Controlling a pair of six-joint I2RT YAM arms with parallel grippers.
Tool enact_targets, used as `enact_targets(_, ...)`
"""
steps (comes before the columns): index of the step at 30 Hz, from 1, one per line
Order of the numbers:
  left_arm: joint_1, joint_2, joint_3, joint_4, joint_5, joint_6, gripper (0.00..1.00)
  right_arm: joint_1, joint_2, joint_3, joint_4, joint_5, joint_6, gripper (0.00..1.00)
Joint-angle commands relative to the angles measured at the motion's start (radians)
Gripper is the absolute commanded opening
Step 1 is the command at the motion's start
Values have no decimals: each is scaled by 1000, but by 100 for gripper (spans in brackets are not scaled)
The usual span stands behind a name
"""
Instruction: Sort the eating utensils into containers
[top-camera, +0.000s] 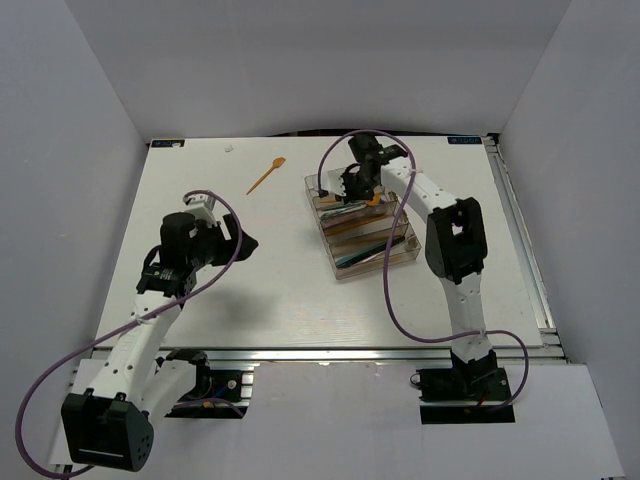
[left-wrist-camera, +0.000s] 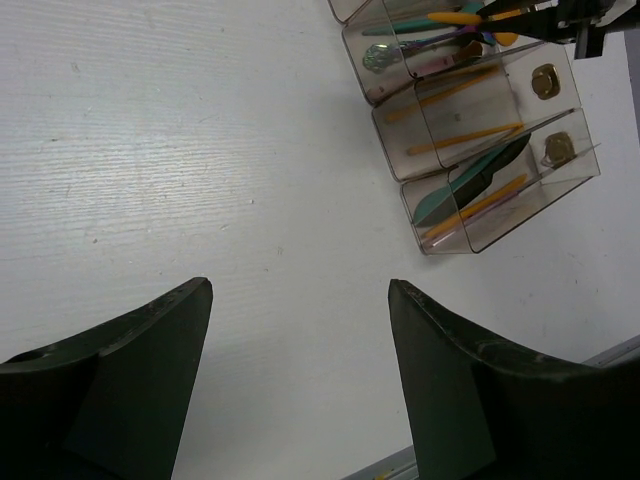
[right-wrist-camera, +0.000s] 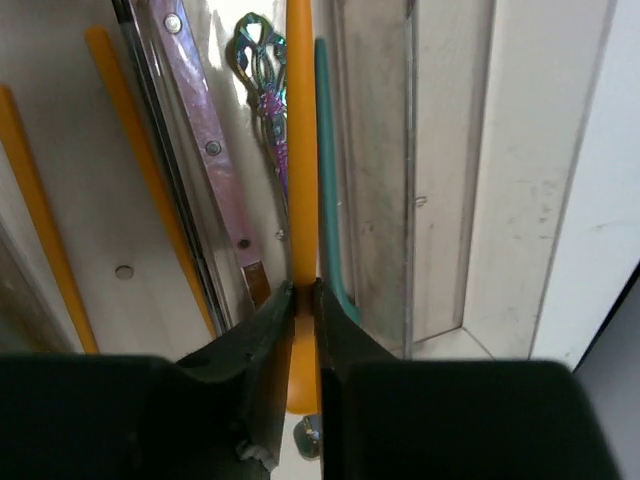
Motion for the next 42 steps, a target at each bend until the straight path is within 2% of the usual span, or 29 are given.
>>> enact_targets(1,4,2,13,-3,-6,0,82,2,-40,-50,75,13,-5,20)
enact_targets(2,4,8,21,-1,-3,8,82,2,-43,-65,88,26,-8,25)
enact_targets(3,4,25,27,0,0,8,82,2,-42,-76,99,32,-8,36)
enact_targets(6,6,56,59,0,15,21,82,-8,-48,-89,117,33,1,47)
enact_targets(10,6,113,110,0,32,49,82,-29,-80,-67,122,7,36,49)
enact_targets(14,6,255,229,0,84,87,87,-77,-179,-27,99,-130,148,53)
enact_targets(15,6,299,259,-3,93,113,88,-102,-207,-33,121,-157,172,69)
enact_targets(16,6,394,291,-6,103,127,89,-116,-238,-53,160,-177,205,89)
enact_targets(18,6,496,397,-7,100,159,89,-177,-362,-200,297,-255,373,89)
enact_targets(19,6,546,436,-11,89,181,89,-202,-397,-257,448,-288,454,89)
enact_targets(20,6,649,525,-21,81,198,89,-224,-452,-341,511,-346,630,89)
enact_targets(21,4,703,573,-29,49,230,88,-257,-460,-345,516,-417,642,89)
enact_targets(22,4,800,619,-49,31,265,87,-271,-454,-333,417,-559,624,86)
enact_targets(23,4,847,709,-57,12,297,86,-291,-451,-307,357,-615,561,76)
enact_targets(25,4,976,785,-61,-49,337,83,-308,-468,-326,254,-751,513,68)
enact_targets(27,4,1056,901,-60,-83,359,79,-320,-493,-395,234,-789,483,60)
enact_targets(31,3,1241,1091,-54,-127,381,72,-325,-552,-492,208,-795,441,56)
enact_targets(35,-6,1399,1279,-44,-190,382,71,-337,-559,-536,208,-812,455,55)
enact_targets(37,-19,1473,1367,-20,-210,443,71,-340,-548,-546,209,-816,466,55)
enact_targets(42,-35,1594,1483,23,-232,544,72,-356,-517,-533,212,-818,481,54)
